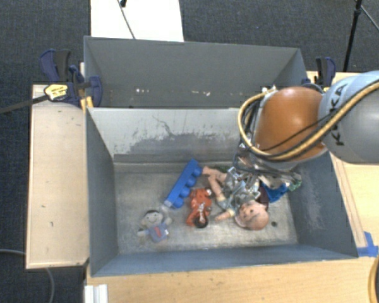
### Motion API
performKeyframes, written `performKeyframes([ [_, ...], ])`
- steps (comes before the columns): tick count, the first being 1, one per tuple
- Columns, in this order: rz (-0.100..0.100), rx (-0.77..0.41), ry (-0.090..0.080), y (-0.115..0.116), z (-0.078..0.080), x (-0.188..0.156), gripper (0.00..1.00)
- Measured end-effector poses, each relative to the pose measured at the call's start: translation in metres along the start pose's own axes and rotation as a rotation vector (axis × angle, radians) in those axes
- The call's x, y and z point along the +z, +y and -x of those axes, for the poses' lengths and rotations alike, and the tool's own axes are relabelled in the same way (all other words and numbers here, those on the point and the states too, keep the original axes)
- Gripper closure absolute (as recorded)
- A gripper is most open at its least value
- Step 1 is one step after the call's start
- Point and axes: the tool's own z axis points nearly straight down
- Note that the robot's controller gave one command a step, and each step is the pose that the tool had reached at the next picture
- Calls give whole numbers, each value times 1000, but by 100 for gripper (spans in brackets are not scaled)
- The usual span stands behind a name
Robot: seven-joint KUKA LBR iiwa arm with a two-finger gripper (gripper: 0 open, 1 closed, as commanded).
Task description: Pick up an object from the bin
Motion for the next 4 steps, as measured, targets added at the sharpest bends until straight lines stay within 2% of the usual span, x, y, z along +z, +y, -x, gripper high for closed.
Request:
performKeyframes([
  [1,0,1,0,0,0,0,100],
  [2,11,19,15,-8,3,-39,100],
  [3,10,-10,14,-8,11,-87,100],
  [4,9,13,12,-13,-3,-121,100],
])
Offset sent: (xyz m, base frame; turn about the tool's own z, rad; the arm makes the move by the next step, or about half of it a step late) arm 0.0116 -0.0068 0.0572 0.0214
